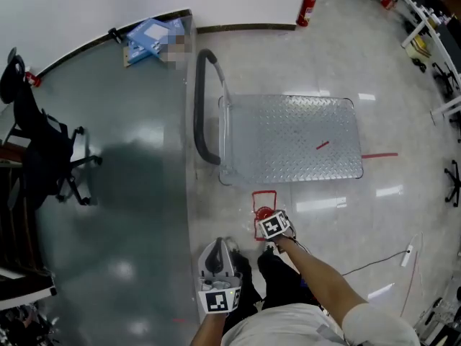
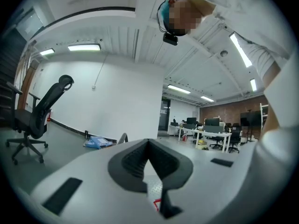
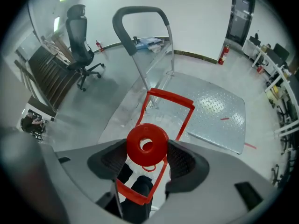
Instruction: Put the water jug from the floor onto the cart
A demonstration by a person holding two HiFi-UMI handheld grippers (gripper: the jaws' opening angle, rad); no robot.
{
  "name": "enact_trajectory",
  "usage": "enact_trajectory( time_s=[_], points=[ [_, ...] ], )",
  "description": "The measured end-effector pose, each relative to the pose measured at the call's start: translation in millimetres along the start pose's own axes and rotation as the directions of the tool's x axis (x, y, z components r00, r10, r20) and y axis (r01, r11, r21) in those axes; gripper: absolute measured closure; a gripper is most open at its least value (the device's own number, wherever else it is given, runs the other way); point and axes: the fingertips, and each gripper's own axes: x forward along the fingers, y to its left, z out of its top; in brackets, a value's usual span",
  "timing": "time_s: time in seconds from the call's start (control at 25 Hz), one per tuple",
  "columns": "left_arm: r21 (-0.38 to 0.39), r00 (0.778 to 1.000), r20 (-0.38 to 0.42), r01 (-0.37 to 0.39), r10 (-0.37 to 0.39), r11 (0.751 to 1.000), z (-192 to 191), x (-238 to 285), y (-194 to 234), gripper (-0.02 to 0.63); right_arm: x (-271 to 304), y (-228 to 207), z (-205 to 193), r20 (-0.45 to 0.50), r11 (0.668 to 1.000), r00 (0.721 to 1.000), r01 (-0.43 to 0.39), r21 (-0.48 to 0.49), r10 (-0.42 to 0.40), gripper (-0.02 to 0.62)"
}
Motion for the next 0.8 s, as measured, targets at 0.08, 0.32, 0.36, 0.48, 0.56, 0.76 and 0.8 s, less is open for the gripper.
enact_trajectory(
  time_s=[0.08, 0.32, 0.36, 0.48, 0.56, 0.76, 0.8],
  points=[
    [-0.001, 1.0, 0.023, -0.012, 0.012, 1.0, 18.4, 5.1, -12.2, 0.603, -29.4, -7.5, 9.9, 0.014, 1.0, 1.0, -0.008, -0.02, 0.008, 0.321],
    [0.016, 0.997, 0.082, 0.01, -0.011, 1.0, 62.6, 21.8, -48.3, 0.603, -88.7, -30.1, 18.5, 0.043, 0.997, 0.999, -0.021, -0.069, 0.024, 0.322],
    [0.022, 0.995, 0.092, 0.024, -0.025, 0.999, 66.4, 30.1, -50.0, 0.603, -93.4, -35.7, 23.6, 0.05, 0.997, 0.999, -0.018, -0.073, 0.021, 0.322],
    [0.027, 0.992, 0.115, 0.057, -0.06, 0.998, 71.3, 63.9, -44.4, 0.603, -101.6, -51.0, 45.1, 0.059, 0.996, 0.998, -0.013, -0.089, 0.018, 0.322],
    [0.025, 0.988, 0.123, 0.086, -0.088, 0.996, 75.4, 90.0, -37.2, 0.603, -105.3, -57.5, 61.1, 0.057, 0.995, 0.998, -0.013, -0.1, 0.019, 0.322],
    [0.013, 0.971, 0.148, 0.19, -0.19, 0.982, 97.3, 163.5, -22.6, 0.603, -116.0, -78.9, 111.6, 0.059, 0.996, 0.998, 0.015, -0.089, -0.01, 0.322],
    [0.012, 0.966, 0.147, 0.211, -0.21, 0.977, 102.3, 175.8, -19.3, 0.603, -117.5, -81.7, 120.7, 0.062, 0.997, 0.998, 0.021, -0.078, -0.016, 0.322]
  ],
)
